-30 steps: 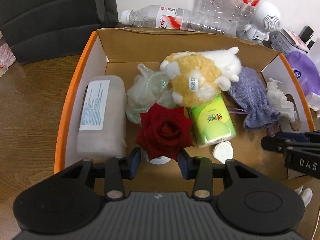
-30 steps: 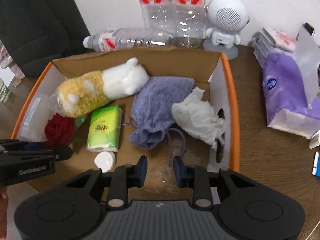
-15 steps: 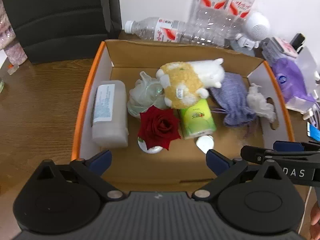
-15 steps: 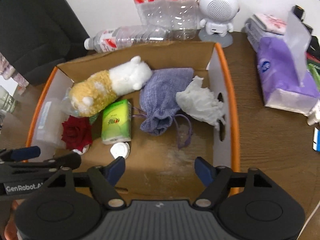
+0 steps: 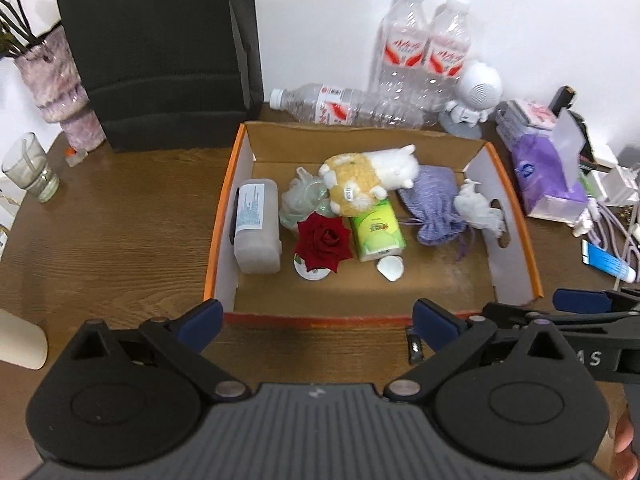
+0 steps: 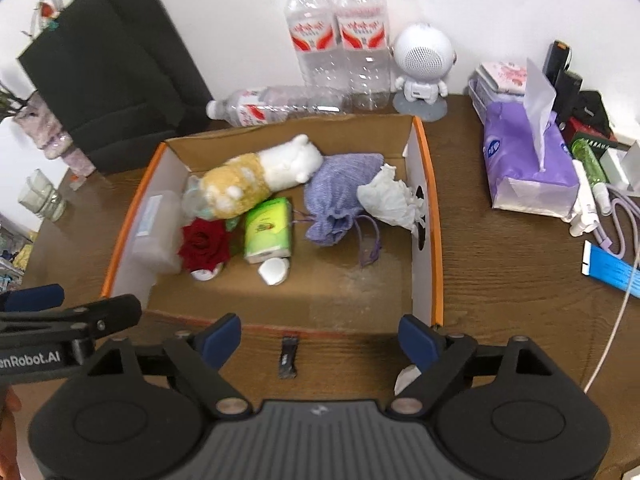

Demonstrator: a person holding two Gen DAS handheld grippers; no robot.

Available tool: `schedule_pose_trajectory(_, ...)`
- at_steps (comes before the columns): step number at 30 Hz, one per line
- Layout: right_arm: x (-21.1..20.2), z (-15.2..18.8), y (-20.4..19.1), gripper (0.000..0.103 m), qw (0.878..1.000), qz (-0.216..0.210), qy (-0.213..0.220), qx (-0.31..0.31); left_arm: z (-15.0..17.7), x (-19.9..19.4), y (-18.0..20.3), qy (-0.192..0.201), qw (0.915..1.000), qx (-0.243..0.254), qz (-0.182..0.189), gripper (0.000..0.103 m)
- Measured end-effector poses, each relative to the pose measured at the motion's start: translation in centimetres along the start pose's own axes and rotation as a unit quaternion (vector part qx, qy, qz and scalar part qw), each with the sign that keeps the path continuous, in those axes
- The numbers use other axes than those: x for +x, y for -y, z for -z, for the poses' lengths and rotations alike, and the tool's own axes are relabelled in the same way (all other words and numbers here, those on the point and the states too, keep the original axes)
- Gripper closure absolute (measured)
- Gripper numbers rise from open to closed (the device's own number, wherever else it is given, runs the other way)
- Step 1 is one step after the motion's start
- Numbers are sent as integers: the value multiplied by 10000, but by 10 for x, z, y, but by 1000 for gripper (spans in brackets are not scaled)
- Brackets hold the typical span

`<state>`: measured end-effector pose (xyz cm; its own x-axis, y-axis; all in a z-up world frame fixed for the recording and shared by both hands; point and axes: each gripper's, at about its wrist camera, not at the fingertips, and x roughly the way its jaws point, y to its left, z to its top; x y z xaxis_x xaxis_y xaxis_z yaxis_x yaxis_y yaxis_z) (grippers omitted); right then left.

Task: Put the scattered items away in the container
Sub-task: 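Withdraw both tools from the box toward the crumpled tissue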

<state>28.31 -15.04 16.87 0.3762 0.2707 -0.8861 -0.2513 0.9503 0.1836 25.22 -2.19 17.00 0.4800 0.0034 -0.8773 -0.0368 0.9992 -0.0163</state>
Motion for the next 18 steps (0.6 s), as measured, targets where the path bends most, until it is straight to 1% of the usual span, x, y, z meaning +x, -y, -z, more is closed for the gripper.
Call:
schedule_pose_trajectory(7, -39, 24, -6, 17, 9996, -44, 291, -48, 24, -37, 4, 256, 9996, 47, 55, 0)
schedule_pose_trajectory(12, -57, 44, -7, 16, 9991, -108, 413, -86, 45, -57, 6, 470, 9988, 81, 76, 0)
schedule_pose_trajectory(16, -69, 65, -10, 16, 9970, -124, 743, -174, 66, -72, 9, 849, 9963, 139, -12, 0)
schedule_pose_trajectory(18, -76, 77, -10, 16, 9947, -137, 997, -220, 80, -82, 9, 1223, 9924, 73, -95, 0)
